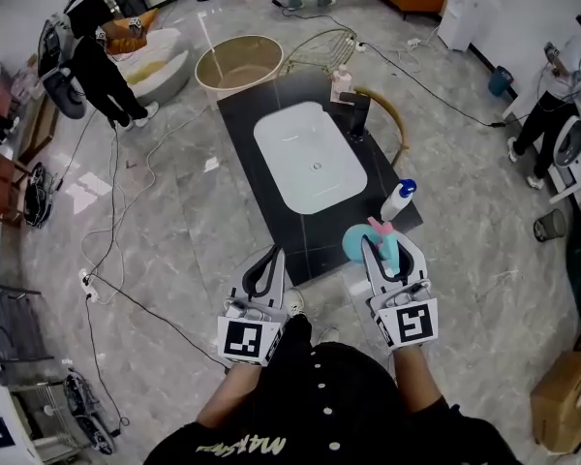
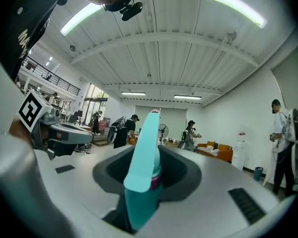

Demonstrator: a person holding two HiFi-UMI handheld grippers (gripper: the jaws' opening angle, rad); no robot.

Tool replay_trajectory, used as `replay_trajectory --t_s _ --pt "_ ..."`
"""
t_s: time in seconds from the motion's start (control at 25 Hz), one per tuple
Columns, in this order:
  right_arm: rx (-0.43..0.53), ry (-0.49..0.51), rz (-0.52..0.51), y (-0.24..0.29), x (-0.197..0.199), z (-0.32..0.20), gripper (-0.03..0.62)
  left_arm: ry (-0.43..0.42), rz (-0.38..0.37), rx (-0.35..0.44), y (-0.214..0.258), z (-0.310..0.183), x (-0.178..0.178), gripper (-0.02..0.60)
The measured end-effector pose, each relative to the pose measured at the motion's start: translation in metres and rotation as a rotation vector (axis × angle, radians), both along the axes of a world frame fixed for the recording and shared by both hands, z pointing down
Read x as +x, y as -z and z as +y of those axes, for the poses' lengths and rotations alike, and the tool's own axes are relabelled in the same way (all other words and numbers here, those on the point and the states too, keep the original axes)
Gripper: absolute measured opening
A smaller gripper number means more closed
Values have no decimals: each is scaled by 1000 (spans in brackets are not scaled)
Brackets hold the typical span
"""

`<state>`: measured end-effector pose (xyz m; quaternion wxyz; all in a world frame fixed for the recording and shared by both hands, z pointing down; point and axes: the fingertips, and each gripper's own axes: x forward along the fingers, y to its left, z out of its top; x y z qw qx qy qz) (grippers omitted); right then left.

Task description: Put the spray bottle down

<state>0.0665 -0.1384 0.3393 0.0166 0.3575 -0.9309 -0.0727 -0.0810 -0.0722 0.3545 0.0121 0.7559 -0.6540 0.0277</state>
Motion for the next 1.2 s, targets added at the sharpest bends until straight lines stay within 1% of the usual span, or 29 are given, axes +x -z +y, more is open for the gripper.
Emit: replay_trajectory --t_s 0.12,0.24,0.44,0.56,0.68,0.8,0.92,1.2 --pt "8 -4 4 5 -14 -20 117 -3 -1 17 8 -21 -15 17" --pt "20 -2 5 8 -30 -38 117 3 -5 18 11 -39 -32 17" --pt "27 -11 7 11 -53 -60 117 -6 13 41 13 -60 -55 17" --pt "30 -13 7 14 -65 -70 117 -25 17 21 12 -71 -64 17" --pt "18 -4 10 11 -74 -77 117 -35 15 5 7 -79 -68 17" --pt "8 6 20 7 -77 -84 117 -36 21 6 5 -87 -67 17" --pt "11 21 24 6 -81 -93 117 -14 24 7 3 -95 -70 17" --pt "3 87 44 2 -85 -117 117 50 48 -24 -4 -106 -69 15"
